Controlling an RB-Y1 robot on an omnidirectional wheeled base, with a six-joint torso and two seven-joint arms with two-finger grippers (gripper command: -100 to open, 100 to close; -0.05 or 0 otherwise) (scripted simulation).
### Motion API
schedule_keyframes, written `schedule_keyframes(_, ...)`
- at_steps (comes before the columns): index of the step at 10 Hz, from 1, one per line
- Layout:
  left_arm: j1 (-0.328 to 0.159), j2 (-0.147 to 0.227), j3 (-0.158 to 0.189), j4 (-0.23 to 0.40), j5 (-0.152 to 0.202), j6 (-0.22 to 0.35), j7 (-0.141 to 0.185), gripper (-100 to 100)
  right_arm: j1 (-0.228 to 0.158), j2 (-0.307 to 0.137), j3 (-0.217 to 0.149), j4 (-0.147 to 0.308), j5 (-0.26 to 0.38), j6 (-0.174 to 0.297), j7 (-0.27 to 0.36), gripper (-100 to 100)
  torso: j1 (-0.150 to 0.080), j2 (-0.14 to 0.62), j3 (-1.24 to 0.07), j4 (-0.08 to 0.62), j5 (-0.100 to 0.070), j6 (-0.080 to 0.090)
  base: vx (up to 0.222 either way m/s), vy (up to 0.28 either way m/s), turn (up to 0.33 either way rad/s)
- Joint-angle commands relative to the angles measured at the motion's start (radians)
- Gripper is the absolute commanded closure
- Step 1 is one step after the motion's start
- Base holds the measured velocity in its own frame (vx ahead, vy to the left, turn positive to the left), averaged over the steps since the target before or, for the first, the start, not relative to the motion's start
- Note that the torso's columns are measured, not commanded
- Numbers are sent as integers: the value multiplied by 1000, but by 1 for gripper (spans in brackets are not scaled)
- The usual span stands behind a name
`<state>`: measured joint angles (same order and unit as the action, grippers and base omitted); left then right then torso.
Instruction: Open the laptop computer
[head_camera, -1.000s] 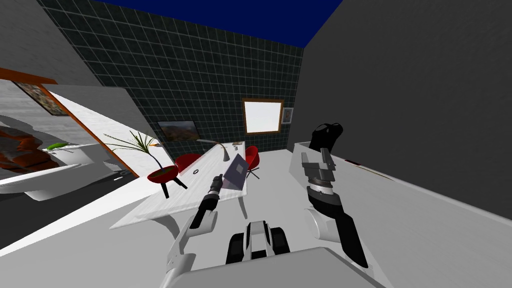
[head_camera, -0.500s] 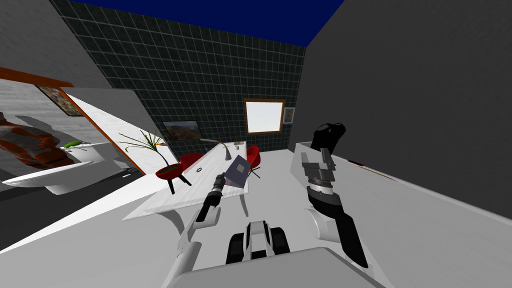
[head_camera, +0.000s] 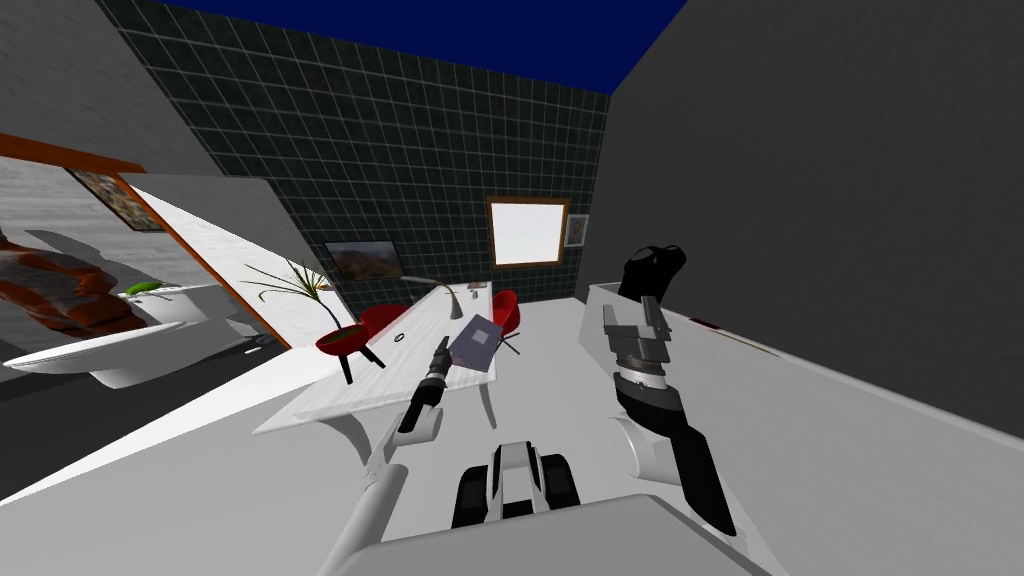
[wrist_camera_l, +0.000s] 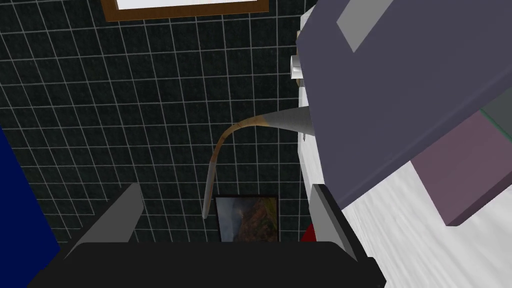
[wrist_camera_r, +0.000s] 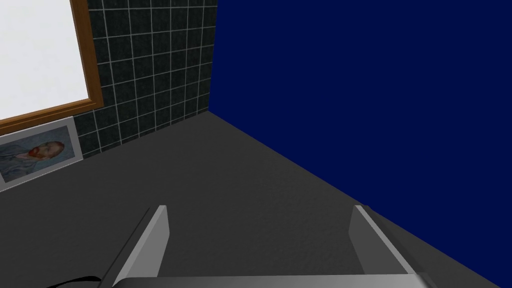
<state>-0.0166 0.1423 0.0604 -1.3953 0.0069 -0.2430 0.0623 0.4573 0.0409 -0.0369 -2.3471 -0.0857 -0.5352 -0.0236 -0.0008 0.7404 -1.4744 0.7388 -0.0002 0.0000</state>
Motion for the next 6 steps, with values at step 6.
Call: schedule_keyframes(6, -192, 62, 50, 221, -16, -40, 39, -100, 0, 0, 0, 0, 0, 0, 0, 0, 1, -4, -2, -1, 0, 0, -60, -16, -27)
